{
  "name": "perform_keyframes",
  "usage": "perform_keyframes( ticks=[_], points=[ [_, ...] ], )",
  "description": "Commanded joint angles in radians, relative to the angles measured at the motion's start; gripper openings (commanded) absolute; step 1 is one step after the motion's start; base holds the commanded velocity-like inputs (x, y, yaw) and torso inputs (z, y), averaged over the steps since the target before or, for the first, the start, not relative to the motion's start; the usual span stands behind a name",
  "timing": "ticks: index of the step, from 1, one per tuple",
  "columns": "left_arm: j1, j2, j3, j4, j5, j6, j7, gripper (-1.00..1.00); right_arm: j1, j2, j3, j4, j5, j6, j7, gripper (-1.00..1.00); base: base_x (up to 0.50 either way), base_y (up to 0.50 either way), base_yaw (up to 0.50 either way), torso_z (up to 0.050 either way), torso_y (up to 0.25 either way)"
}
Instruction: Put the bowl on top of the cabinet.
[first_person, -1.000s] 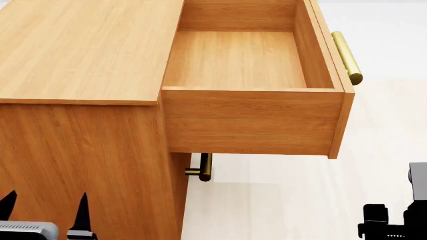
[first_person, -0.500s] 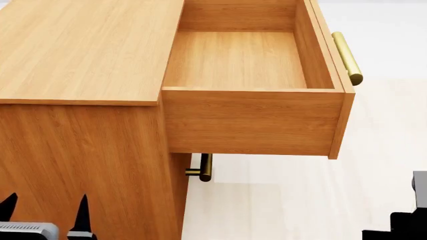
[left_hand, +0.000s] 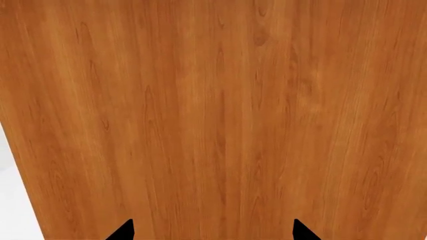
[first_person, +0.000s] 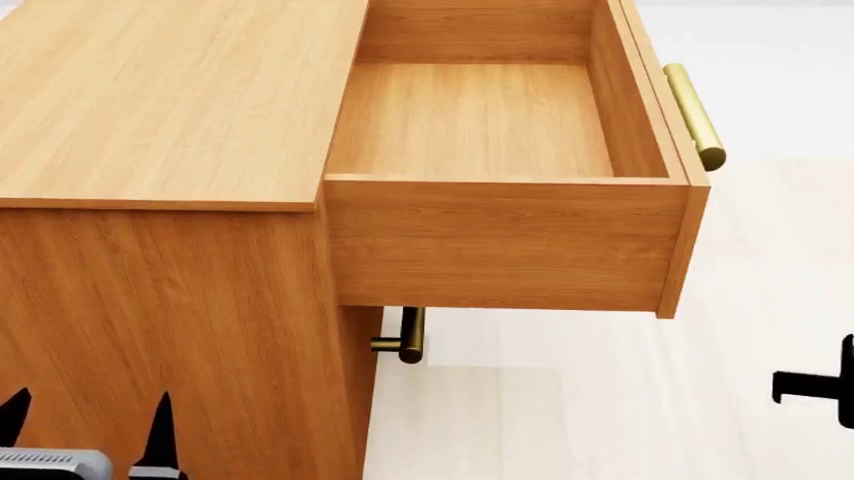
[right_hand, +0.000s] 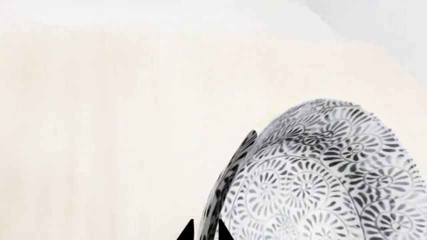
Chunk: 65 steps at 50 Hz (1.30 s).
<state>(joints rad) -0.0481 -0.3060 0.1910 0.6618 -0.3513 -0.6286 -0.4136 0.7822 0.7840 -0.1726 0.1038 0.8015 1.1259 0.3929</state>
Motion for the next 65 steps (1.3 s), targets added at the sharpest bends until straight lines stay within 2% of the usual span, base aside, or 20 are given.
perform_keyframes(
  ticks=[1, 3, 6, 11, 17, 27, 29, 33, 37, 40, 42, 44, 48, 49, 50, 51, 59, 61, 65],
  points=[
    [0.006, -0.015, -0.002, 0.01, -0.009, -0.005, 0.001, 1.0, 0.266, 0.122, 0.192, -0.321, 0.32, 0.443, 0.3, -1.0, 0.0, 0.0, 0.0, 0.0, 0.0],
    [0.01, -0.016, -0.003, 0.014, -0.01, -0.004, 0.0, 1.0, 0.357, 0.177, 0.135, -0.291, 0.49, 0.443, 0.426, -1.0, 0.0, 0.0, 0.0, 0.0, 0.0],
    [0.01, -0.016, -0.008, 0.016, -0.014, -0.004, -0.002, 1.0, 0.471, 0.23, 0.042, -0.261, 0.648, 0.441, 0.541, -1.0, 0.0, 0.0, 0.0, 0.0, 0.0],
    [0.01, -0.02, -0.011, 0.035, -0.023, -0.015, -0.006, 1.0, 0.71, 0.283, -0.136, -0.208, 0.793, 0.439, 0.635, -1.0, 0.0, 0.0, 0.0, 0.0, 0.0],
    [0.01, -0.024, -0.019, 0.042, -0.029, -0.018, -0.01, 1.0, 1.093, 0.267, -0.451, -0.098, 0.827, 0.442, 0.636, -1.0, 0.0, 0.0, 0.0, 0.0, 0.0],
    [0.015, -0.03, -0.021, 0.058, -0.03, -0.015, -0.018, 1.0, 1.464, 0.133, -0.745, 0.049, 0.707, 0.436, 0.488, -1.0, 0.0, 0.0, 0.0, 0.0, 0.0],
    [0.016, -0.031, -0.024, 0.07, -0.033, -0.017, -0.022, 1.0, 1.557, 0.078, -0.815, 0.085, 0.647, 0.437, 0.413, -1.0, 0.0, 0.0, 0.0, 0.0, 0.0],
    [0.011, -0.031, -0.026, 0.071, -0.034, -0.02, -0.026, 1.0, 1.574, 0.007, -0.806, 0.097, 0.503, 0.445, 0.308, -1.0, 0.0, 0.0, 0.0, 0.0, 0.0],
    [0.015, -0.032, -0.022, 0.063, -0.03, -0.006, -0.023, 1.0, 1.574, -0.08, -0.811, 0.109, 0.179, 0.445, 0.034, -1.0, 0.0, 0.0, 0.0, 0.0, 0.0],
    [0.01, -0.032, -0.036, 0.061, -0.041, -0.006, -0.022, 1.0, 1.574, -0.167, -0.823, 0.169, -0.213, 0.445, -0.307, -1.0, 0.0, 0.0, 0.0, 0.0, 0.0],
    [0.008, -0.032, -0.042, 0.062, -0.048, -0.008, -0.023, 1.0, 1.574, -0.257, -0.811, 0.235, -0.513, 0.445, -0.607, -1.0, 0.0, 0.0, 0.0, 0.0, 0.0],
    [0.007, -0.032, -0.039, 0.051, -0.046, -0.002, -0.02, 1.0, 1.443, -0.378, -0.694, 0.248, -0.813, 0.445, -0.907, -1.0, 0.0, 0.0, 0.0, 0.0, 0.0],
    [0.01, -0.033, -0.04, 0.05, -0.048, 0.001, -0.02, 1.0, 1.477, -0.46, -0.663, 0.315, -1.413, 0.398, -1.507, -1.0, 0.0, 0.0, 0.0, 0.0, 0.0],
    [0.01, -0.033, -0.041, 0.053, -0.049, -0.001, -0.022, 1.0, 1.49, -0.483, -0.646, 0.341, -1.563, 0.379, -1.558, -1.0, 0.0, 0.0, 0.0, 0.0, 0.0],
    [0.013, -0.033, -0.039, 0.055, -0.048, 0.002, -0.022, 1.0, 1.508, -0.521, -0.613, 0.379, -1.713, 0.345, -1.517, -1.0, 0.0, 0.0, 0.0, 0.0, 0.01],
    [0.014, -0.033, -0.036, 0.053, -0.046, 0.004, -0.022, 1.0, 1.511, -0.542, -0.59, 0.391, -1.724, 0.328, -1.49, -1.0, 0.0, 0.0, 0.0, 0.0, 0.0],
    [0.022, -0.041, -0.004, 0.07, -0.021, -0.002, -0.034, 1.0, 1.548, -0.744, -0.43, 0.604, -1.606, 0.185, -1.277, -1.0, 0.0, 0.0, 0.0, 0.0, 0.0],
    [0.025, -0.042, -0.011, 0.08, -0.03, -0.008, -0.036, 1.0, 1.564, -0.782, -0.41, 0.66, -1.54, 0.145, -1.21, -1.0, 0.0, 0.0, 0.0, 0.0, 0.0],
    [0.024, -0.043, -0.004, 0.102, -0.033, -0.016, -0.039, 1.0, 1.574, -0.784, -0.465, 0.654, -1.309, 0.163, -1.057, -1.0, 0.0, 0.0, 0.0, 0.0, 0.0]
  ],
)
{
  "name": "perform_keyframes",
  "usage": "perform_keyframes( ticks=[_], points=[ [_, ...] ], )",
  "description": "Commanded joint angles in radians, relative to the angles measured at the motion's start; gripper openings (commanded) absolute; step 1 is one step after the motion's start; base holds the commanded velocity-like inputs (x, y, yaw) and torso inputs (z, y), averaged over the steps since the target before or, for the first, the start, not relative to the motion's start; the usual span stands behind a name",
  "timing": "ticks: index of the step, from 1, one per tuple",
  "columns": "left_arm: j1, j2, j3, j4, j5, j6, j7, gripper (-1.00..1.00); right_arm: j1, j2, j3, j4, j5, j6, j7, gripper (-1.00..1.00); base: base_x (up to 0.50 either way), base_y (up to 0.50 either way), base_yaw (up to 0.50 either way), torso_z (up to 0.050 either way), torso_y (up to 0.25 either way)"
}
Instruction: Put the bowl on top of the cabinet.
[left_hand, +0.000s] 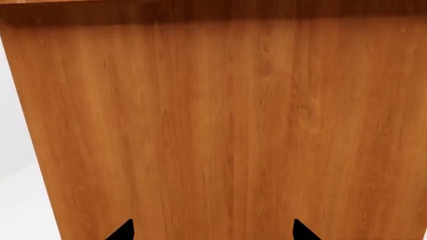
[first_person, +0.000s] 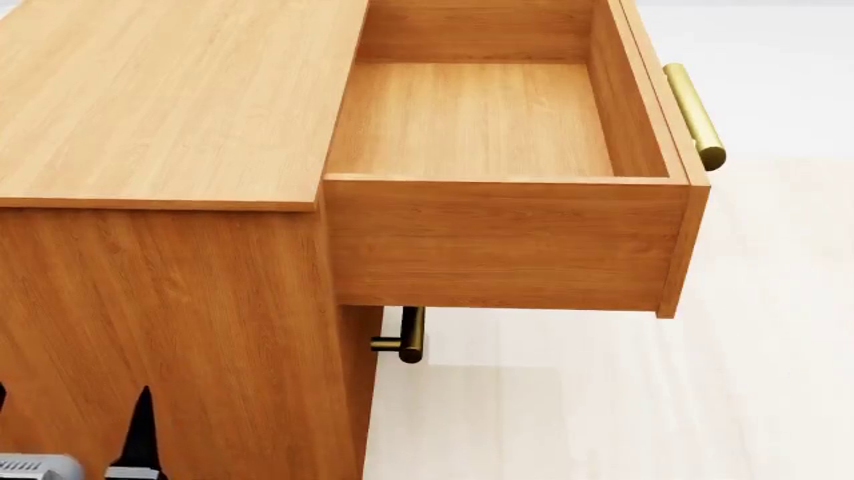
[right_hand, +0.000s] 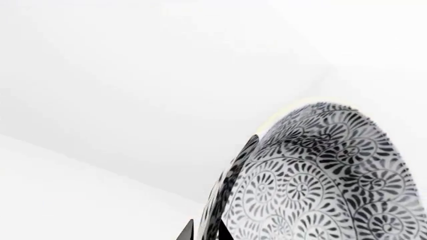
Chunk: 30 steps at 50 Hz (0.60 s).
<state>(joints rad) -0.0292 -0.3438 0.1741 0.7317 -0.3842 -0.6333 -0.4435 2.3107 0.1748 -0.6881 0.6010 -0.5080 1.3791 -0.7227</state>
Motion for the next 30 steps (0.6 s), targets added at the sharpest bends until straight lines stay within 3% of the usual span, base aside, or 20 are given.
perform_keyframes(
  ticks=[1, 7, 10, 12, 14, 23, 30],
  points=[
    [0.006, -0.005, 0.013, 0.029, 0.0, -0.007, -0.009, 1.0, 0.045, -0.175, 0.023, 0.141, 0.099, -0.082, 0.115, -1.0, 0.0, 0.0, 0.0, 0.0, 0.0],
    [0.04, -0.013, 0.017, 0.006, 0.007, 0.037, 0.008, 1.0, 0.045, -0.175, -0.097, 0.107, 0.591, -0.098, 0.391, -1.0, 0.0, 0.0, 0.0, 0.0, 0.0],
    [0.055, -0.016, 0.004, -0.007, -0.002, 0.059, 0.017, 1.0, 0.045, -0.175, -0.161, 0.14, 0.709, -0.149, 0.436, -1.0, 0.0, 0.0, 0.0, 0.0, 0.0],
    [0.057, -0.018, 0.006, -0.012, -0.001, 0.064, 0.02, 1.0, 0.045, -0.175, -0.224, 0.143, 0.87, -0.168, 0.545, -1.0, 0.0, 0.0, 0.0, 0.0, 0.0],
    [0.057, -0.02, 0.009, -0.025, 0.002, 0.072, 0.026, 1.0, 0.045, -0.175, -0.248, 0.173, 0.902, -0.207, 0.532, -1.0, 0.0, 0.0, 0.0, 0.0, 0.0],
    [0.052, -0.015, 0.011, -0.069, -0.002, 0.092, 0.036, 1.0, 0.045, -0.175, -0.599, 0.253, 1.464, -0.431, 0.699, -1.0, 0.0, 0.0, 0.0, 0.0, 0.001],
    [0.054, -0.011, 0.01, -0.095, 0.0, 0.115, 0.04, 1.0, 0.045, -0.175, -0.689, 0.233, 1.647, -0.51, 0.709, -1.0, 0.0, 0.0, 0.0, 0.0, 0.0]
  ],
)
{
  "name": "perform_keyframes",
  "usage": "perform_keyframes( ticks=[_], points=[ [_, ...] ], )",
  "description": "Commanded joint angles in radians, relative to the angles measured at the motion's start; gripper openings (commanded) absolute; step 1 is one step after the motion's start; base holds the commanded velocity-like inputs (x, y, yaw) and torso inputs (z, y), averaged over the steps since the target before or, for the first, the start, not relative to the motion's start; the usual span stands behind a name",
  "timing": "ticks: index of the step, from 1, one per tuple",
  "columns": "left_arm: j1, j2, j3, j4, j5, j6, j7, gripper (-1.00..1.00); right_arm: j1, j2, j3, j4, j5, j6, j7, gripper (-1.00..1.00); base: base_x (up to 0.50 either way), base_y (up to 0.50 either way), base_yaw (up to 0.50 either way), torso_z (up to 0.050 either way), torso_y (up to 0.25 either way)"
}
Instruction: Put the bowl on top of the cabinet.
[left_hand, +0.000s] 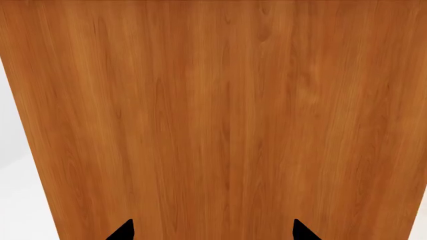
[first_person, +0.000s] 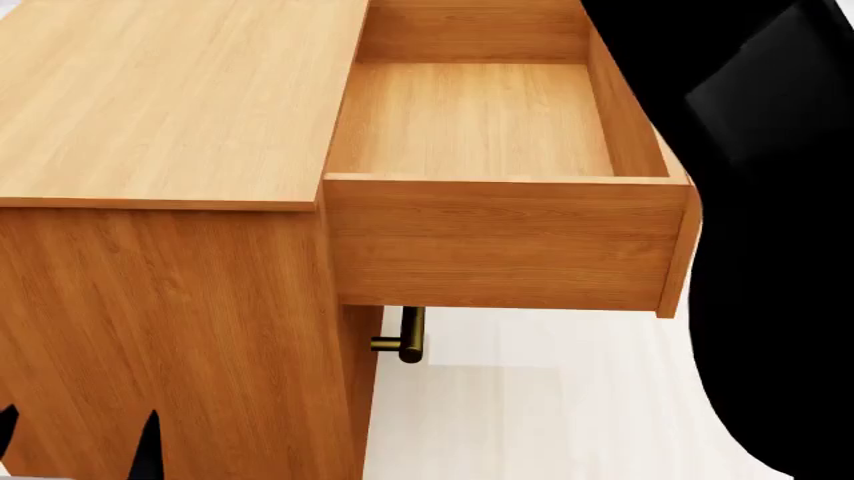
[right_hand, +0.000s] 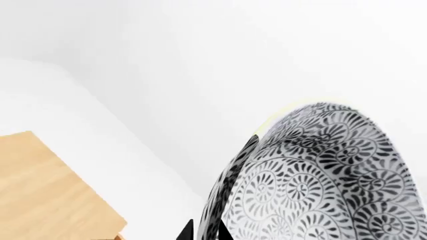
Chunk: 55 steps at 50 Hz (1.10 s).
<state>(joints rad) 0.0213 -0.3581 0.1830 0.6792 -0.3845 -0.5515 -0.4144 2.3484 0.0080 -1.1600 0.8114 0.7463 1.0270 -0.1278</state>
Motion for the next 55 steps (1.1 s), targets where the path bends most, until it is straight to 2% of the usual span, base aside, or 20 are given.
perform_keyframes(
  ticks=[1, 9, 11, 19, 38, 55],
  points=[
    [0.004, 0.004, 0.001, -0.049, 0.001, 0.037, 0.012, 1.0, 0.008, -0.008, -0.23, 0.018, 0.426, -0.17, 0.114, -1.0, 0.0, 0.0, 0.0, 0.0, 0.0],
    [0.009, 0.0, 0.007, -0.056, 0.006, 0.045, 0.014, 1.0, 0.008, -0.008, -0.297, 0.007, 0.607, -0.252, 0.088, -1.0, 0.0, 0.0, 0.0, 0.0, 0.001],
    [0.007, 0.001, 0.008, -0.064, 0.004, 0.046, 0.015, 1.0, 0.008, -0.008, -0.289, 0.011, 0.702, -0.294, 0.064, -1.0, 0.0, 0.0, 0.0, 0.0, 0.0],
    [0.014, -0.004, 0.0, -0.065, 0.002, 0.055, 0.012, 1.0, 0.004, -0.008, -0.399, -0.04, 0.806, -0.352, 0.064, -1.0, 0.0, 0.0, 0.0, 0.0, 0.0],
    [0.027, -0.009, 0.012, -0.089, 0.017, 0.084, 0.012, 1.0, -0.038, -0.008, -0.407, -0.212, 0.744, -0.312, 0.077, -1.0, 0.0, 0.0, 0.0, 0.0, 0.001],
    [0.048, -0.02, 0.026, -0.114, 0.055, 0.139, 0.015, 1.0, -0.144, -0.008, -0.399, -0.294, 0.561, -0.239, 0.032, -1.0, 0.0, 0.0, 0.0, 0.0, 0.001]
  ],
)
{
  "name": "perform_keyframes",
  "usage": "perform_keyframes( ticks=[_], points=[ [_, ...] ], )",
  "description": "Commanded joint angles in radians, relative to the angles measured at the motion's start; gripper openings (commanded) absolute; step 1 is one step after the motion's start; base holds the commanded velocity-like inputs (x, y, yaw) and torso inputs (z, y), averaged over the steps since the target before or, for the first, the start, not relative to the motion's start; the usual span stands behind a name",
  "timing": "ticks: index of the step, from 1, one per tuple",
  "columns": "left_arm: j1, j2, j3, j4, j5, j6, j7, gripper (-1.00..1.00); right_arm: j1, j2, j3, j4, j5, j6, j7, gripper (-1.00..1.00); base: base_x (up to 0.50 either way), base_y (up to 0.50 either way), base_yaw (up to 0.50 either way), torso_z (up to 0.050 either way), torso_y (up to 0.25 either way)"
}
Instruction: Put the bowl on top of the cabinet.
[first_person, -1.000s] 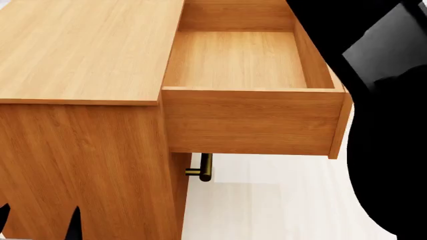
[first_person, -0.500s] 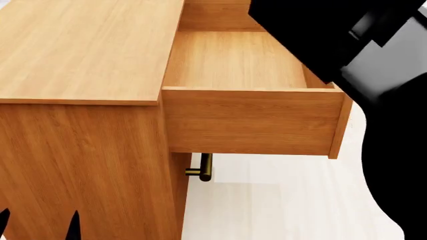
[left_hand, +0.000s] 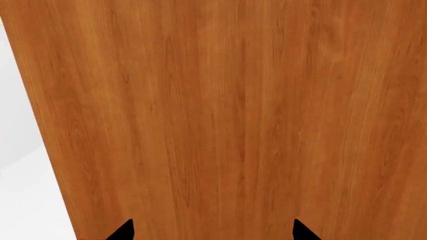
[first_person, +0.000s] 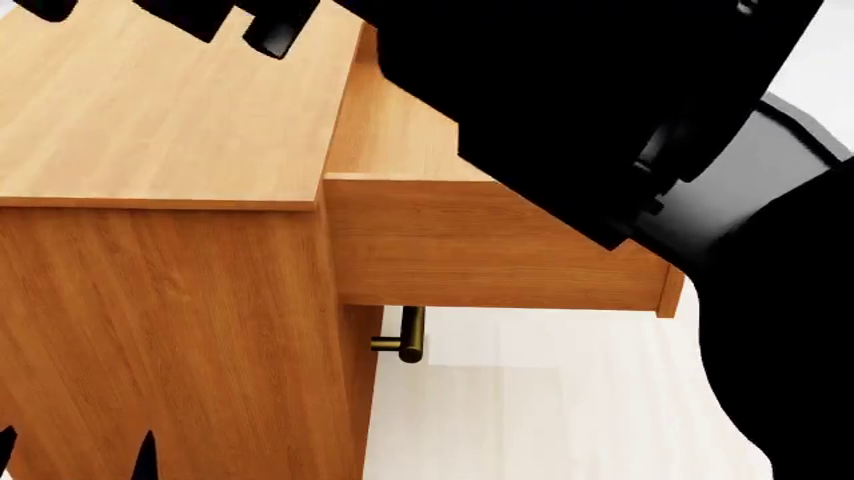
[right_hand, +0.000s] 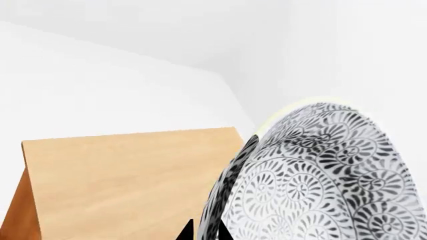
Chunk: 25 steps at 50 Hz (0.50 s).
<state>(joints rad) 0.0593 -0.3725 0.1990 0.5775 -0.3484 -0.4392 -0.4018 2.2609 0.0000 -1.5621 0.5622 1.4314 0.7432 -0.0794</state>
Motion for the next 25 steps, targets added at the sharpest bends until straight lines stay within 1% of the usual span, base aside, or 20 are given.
perform_keyframes(
  ticks=[1, 10, 25],
  points=[
    [0.011, -0.007, 0.009, -0.011, 0.018, 0.027, 0.002, 1.0, -0.062, 0.0, 0.005, -0.047, -0.134, 0.05, -0.021, -1.0, 0.0, 0.0, 0.0, 0.0, 0.0],
    [0.014, -0.012, 0.005, -0.017, 0.019, 0.034, -0.001, 1.0, -0.121, 0.0, 0.009, -0.078, -0.232, 0.083, -0.044, -1.0, 0.0, 0.0, 0.0, 0.0, 0.0],
    [0.015, -0.018, 0.006, -0.024, 0.017, 0.041, -0.001, 1.0, -0.152, 0.0, 0.013, -0.096, -0.293, 0.112, -0.061, -1.0, 0.0, 0.0, 0.0, 0.0, 0.001]
  ],
)
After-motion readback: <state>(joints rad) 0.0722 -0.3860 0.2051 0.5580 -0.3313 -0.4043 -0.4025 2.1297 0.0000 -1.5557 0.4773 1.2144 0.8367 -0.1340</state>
